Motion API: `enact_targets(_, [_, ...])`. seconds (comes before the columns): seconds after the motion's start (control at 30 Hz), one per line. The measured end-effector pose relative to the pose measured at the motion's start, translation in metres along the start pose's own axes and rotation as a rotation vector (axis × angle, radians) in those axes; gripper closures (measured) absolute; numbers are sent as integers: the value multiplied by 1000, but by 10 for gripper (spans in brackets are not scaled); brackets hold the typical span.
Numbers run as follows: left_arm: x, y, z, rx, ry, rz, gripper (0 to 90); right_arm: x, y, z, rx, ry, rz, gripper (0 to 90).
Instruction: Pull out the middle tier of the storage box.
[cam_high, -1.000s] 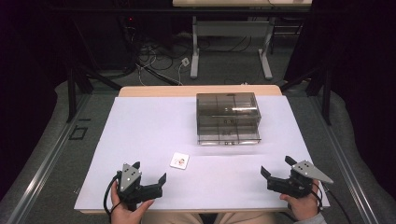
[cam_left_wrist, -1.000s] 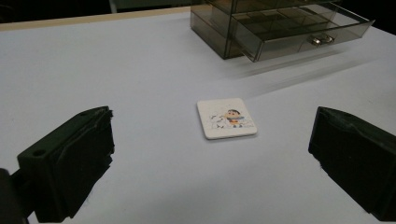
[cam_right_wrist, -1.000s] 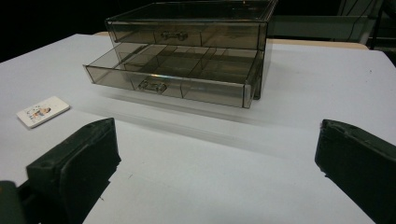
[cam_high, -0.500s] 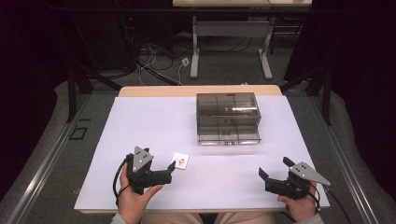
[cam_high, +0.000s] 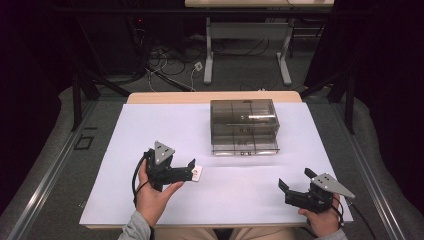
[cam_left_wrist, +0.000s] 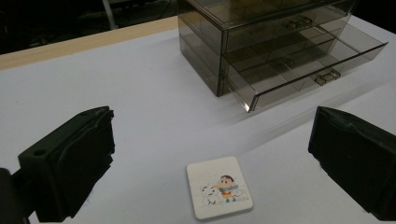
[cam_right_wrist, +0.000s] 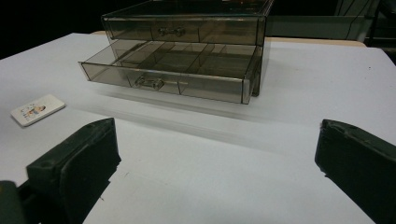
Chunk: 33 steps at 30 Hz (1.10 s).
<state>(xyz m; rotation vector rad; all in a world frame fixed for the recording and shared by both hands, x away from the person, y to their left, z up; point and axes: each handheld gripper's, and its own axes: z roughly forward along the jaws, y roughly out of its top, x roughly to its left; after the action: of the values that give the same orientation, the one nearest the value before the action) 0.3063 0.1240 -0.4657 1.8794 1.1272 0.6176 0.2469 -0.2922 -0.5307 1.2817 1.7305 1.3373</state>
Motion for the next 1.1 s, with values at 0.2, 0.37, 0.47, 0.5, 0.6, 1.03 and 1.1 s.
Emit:
enact_targets(0.2, [-2, 8, 10, 19, 7, -8, 10, -2, 0, -1, 7, 0, 6, 0])
enact_targets(0.37, [-3, 11, 19, 38, 10, -14, 9, -3, 0, 0, -3, -2, 4, 0])
enact_targets(0.47, [-3, 11, 25, 45, 17, -24, 9, -3, 0, 0, 0, -4, 2, 0])
enact_targets(0.5, [-2, 11, 26, 57, 19, -20, 9, -3, 0, 0, 3, -8, 5, 0])
enact_targets(0.6, [-1, 10, 31, 49, 25, -37, 9, -3, 0, 0, 0, -7, 3, 0])
enact_targets(1.03, [-2, 2, 54, 128, 42, -47, 13, -4, -1, 1, 4, -5, 7, 0])
enact_targets(1.1, [-2, 0, 58, 140, 44, -51, 13, -4, -1, 1, 4, -9, 11, 0])
